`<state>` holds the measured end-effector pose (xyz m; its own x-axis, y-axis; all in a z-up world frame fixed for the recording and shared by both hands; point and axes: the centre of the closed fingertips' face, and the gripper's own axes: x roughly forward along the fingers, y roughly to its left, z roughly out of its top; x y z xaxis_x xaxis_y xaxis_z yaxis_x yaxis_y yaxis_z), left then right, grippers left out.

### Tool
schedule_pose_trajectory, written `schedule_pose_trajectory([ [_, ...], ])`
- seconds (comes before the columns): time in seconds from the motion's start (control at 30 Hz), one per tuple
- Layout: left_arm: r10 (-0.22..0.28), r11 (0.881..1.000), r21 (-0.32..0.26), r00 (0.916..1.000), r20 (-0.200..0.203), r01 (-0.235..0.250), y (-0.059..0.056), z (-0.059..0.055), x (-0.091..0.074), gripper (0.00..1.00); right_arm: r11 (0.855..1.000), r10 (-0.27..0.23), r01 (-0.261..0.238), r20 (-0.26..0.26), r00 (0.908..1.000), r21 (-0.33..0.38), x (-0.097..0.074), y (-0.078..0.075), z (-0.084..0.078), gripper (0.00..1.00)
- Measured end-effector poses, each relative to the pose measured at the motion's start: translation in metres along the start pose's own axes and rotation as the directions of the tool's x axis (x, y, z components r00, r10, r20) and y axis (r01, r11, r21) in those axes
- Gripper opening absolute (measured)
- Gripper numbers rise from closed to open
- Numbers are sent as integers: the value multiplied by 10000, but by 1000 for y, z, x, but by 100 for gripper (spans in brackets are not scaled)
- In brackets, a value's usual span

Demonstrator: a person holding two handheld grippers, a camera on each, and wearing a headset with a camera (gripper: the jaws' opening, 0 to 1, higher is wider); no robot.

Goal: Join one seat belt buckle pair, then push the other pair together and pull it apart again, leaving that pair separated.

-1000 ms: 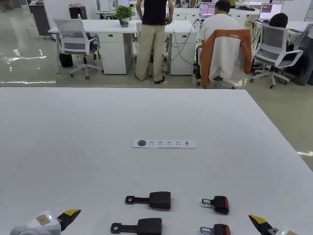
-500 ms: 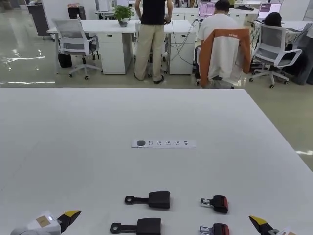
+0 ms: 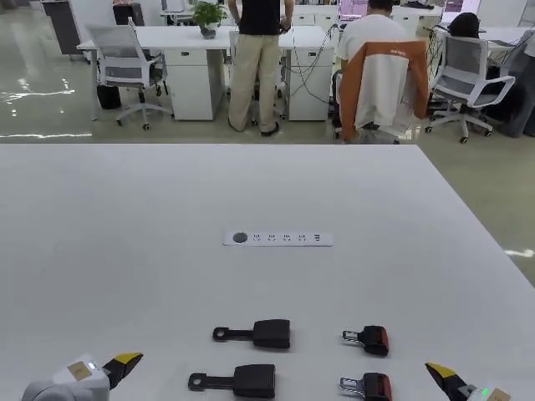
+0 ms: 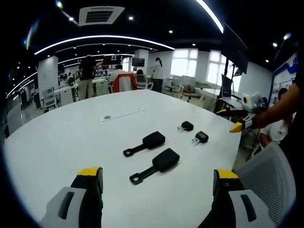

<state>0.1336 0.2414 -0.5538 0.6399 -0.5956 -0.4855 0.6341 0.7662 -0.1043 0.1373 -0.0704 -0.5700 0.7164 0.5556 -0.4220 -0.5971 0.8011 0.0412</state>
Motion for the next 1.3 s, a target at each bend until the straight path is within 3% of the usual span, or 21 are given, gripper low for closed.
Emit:
schedule_pose_trajectory([
  [0.63,-148,9999,31,9998,-129,148,-2,-1,12,97,10000,-25,25,-170,9999,43,2,-4,-4,92],
  [1.17,-306,9994,138,9992,-261,309,-5,5,26,96,9999,34,-30,-333,9994,121,15,-13,-10,90],
  [1.3,-345,9993,123,9988,-348,350,2,1,32,96,9999,64,-59,-380,9993,140,19,-15,-11,90],
])
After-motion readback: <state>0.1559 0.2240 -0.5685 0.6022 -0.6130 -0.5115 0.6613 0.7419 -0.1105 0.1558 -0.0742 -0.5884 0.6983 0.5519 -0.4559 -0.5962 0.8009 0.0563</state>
